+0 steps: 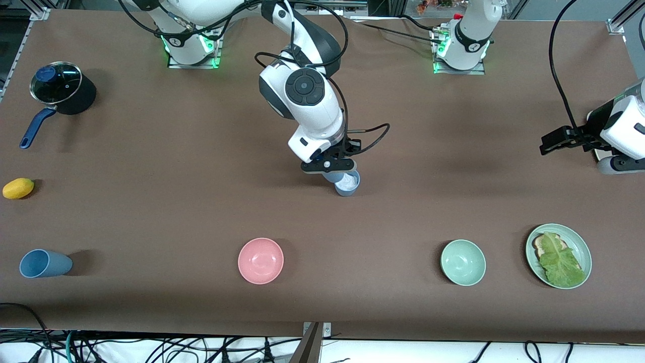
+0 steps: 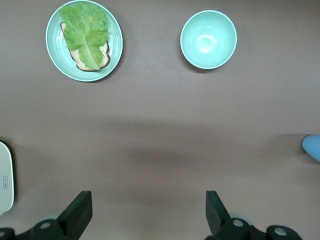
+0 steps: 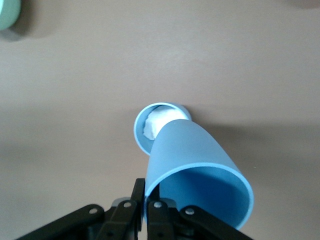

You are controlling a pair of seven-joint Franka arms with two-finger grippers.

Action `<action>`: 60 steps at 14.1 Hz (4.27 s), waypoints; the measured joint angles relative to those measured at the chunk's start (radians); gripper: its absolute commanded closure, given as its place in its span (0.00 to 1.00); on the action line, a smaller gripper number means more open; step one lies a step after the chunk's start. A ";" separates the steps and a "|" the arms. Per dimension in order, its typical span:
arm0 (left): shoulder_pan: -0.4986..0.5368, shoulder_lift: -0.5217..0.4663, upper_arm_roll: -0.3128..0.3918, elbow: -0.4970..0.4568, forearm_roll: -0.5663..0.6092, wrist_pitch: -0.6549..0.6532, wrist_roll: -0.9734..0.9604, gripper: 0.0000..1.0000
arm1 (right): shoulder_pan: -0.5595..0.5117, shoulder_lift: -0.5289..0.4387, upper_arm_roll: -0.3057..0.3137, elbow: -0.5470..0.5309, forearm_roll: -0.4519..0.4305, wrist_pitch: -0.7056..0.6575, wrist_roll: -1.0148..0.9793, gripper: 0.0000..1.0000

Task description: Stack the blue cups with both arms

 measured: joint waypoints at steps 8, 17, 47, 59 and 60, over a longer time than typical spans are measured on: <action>0.000 0.000 0.000 0.000 0.000 -0.004 0.000 0.00 | 0.003 0.027 0.000 0.002 0.013 0.057 0.000 1.00; 0.000 0.000 0.000 0.000 0.000 -0.010 0.000 0.00 | 0.007 0.049 0.005 0.003 0.017 0.072 0.000 1.00; 0.000 0.000 0.000 0.000 0.000 -0.011 0.000 0.00 | 0.000 0.081 -0.004 0.023 0.043 0.116 -0.035 0.00; 0.000 0.000 0.000 0.000 0.000 -0.015 0.000 0.00 | -0.223 -0.038 -0.128 0.043 0.039 -0.399 -0.449 0.00; 0.000 0.000 0.000 0.000 0.000 -0.016 0.000 0.00 | -0.228 -0.042 -0.177 0.033 0.039 -0.417 -0.490 0.00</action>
